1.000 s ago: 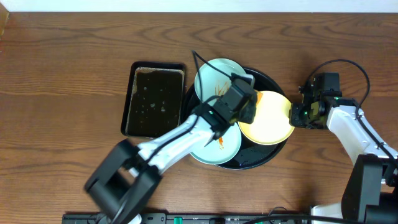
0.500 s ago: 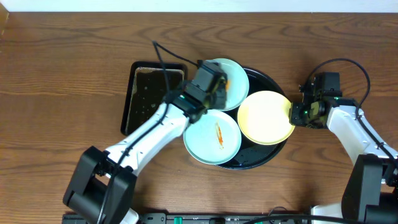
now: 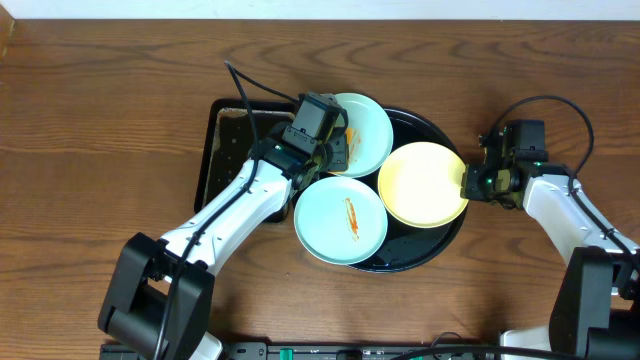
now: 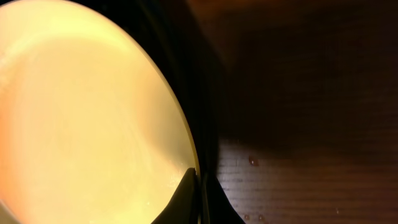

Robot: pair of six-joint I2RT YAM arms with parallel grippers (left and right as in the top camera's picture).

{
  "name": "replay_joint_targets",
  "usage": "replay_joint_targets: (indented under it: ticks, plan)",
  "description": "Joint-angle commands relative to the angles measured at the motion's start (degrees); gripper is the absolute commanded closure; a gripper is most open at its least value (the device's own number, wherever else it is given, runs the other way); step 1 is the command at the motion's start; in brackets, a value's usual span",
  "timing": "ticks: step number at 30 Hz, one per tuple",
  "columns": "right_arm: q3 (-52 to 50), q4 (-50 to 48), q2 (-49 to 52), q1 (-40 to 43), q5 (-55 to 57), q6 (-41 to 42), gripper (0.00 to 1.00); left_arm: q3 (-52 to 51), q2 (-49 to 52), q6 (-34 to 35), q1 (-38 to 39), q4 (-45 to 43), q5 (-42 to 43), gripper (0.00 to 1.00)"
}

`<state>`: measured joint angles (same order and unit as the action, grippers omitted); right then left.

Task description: Clean dirty plates on tray and stack at the side

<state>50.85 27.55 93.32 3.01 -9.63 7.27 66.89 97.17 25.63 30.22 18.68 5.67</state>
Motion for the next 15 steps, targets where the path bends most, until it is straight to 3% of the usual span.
replay_joint_targets:
  ticks: [1,15]
  plan:
    - [-0.59,-0.79,0.37,-0.50,0.44,0.81,0.99,0.98,-0.94,-0.55,-0.04,0.87,0.28,0.93]
    - [0.37,-0.92,-13.00,-0.55,12.04,-5.70,0.99,0.94,-0.94,-0.55,-0.04,1.81,0.26,0.93]
